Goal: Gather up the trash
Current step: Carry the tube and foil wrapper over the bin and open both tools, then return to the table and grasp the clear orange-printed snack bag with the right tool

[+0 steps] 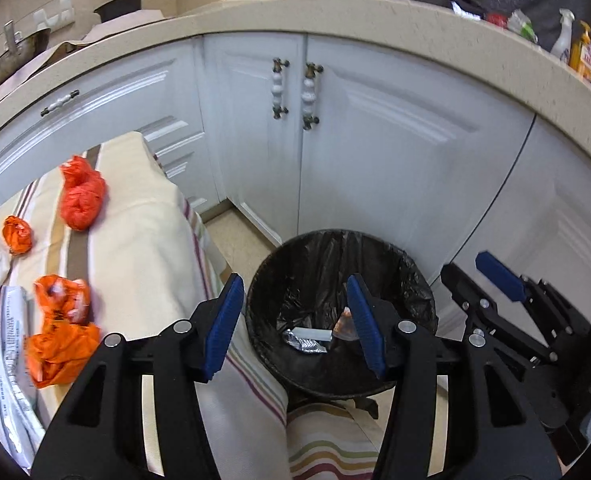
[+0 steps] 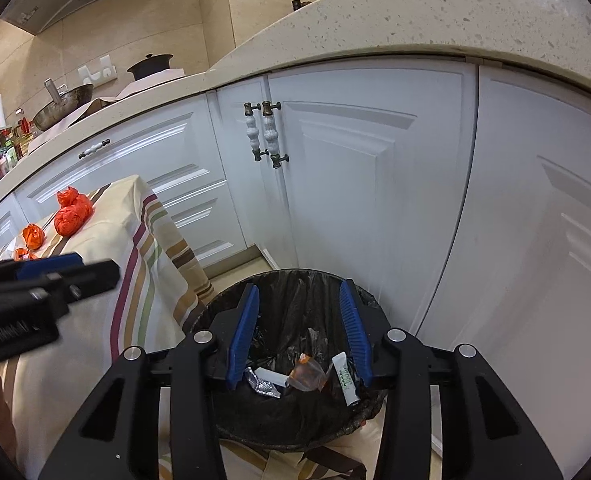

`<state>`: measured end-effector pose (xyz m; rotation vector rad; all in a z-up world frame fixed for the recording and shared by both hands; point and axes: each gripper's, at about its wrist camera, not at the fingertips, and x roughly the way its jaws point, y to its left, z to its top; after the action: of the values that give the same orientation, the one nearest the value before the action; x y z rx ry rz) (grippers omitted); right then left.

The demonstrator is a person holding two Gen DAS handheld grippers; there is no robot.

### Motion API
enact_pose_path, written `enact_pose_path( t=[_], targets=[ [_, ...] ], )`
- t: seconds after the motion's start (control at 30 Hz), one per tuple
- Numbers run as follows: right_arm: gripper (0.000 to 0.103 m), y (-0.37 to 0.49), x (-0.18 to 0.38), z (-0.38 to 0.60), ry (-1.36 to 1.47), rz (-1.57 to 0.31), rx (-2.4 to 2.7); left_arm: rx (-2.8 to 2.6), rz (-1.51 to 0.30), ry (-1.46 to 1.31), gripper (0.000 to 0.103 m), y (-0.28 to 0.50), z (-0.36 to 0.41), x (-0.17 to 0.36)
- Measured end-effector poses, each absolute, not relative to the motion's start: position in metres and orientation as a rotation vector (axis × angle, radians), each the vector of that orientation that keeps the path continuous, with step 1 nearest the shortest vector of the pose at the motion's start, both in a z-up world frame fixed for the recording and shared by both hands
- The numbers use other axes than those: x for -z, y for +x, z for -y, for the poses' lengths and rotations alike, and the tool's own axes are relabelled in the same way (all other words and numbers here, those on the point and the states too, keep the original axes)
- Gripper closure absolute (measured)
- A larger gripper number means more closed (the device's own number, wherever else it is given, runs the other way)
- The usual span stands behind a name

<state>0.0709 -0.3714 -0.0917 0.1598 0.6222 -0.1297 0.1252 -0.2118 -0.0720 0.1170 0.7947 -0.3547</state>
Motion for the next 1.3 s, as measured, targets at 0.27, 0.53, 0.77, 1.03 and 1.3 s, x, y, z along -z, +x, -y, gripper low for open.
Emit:
enact_pose_path(
  t=[0.27, 0.53, 0.77, 1.03, 1.3],
  targets=[
    [0.057, 0.059, 0.071, 0.342, 0.141, -0.586, 0.096, 0.313, -0.736, 0.066, 0.051, 0.108, 0.161, 0.044],
    [0.055, 0.05, 0.057, 0.278, 0.098, -0.573, -0.041, 0.205, -0.709, 0.04, 0.051, 0.077, 0.079, 0.031],
    [0.053, 0.041, 0.05, 0.204, 0.035, -0.577, -0.218, 0.041, -0.699, 0.016, 0.05, 0.047, 0.0, 0.031],
    [0.05, 0.021, 0.044, 0.146, -0.029, -0.574, -0.36, -0.09, -0.738, -0.026, 0.05, 0.017, -0.066, 0.048],
    [0.041, 0.006, 0.043, 0.106, -0.074, -0.57, -0.456, -0.165, -0.738, -0.084, 0.05, -0.003, -0.107, 0.056]
  ],
)
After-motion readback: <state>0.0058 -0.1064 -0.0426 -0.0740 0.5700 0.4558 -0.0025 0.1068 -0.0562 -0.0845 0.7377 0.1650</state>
